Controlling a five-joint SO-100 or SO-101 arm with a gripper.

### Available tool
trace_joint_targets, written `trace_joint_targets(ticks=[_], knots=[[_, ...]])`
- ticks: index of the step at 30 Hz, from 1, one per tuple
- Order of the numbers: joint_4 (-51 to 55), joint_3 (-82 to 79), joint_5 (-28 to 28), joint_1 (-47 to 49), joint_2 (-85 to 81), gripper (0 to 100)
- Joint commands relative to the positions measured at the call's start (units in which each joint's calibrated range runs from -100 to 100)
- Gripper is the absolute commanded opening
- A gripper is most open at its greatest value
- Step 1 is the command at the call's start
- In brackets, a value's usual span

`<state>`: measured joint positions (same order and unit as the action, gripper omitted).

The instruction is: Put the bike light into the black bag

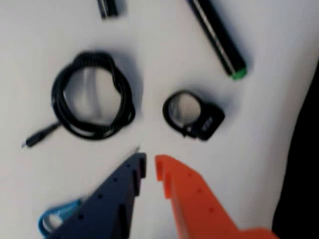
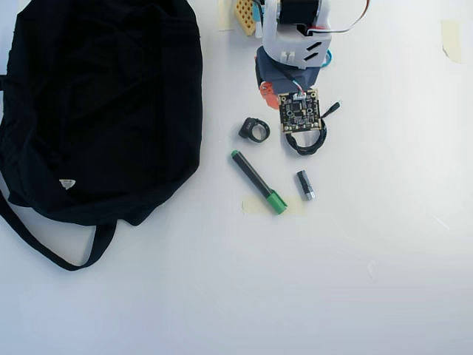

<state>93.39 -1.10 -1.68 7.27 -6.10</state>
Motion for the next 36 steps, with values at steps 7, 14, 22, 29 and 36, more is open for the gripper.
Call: trace_joint_targets(ticks=[7, 14, 22, 29, 36], knots=[[5.8, 2.4, 0.0, -0.4, -1.5, 2], [5.8, 2.4, 0.0, -0.5, -1.6, 3], [5.8, 2.3, 0.0, -0.6, -1.6, 2], [5.8, 1.5, 0.0, 0.2, -1.4, 2], [5.8, 1.5, 0.0, 0.4, -0.5, 2]])
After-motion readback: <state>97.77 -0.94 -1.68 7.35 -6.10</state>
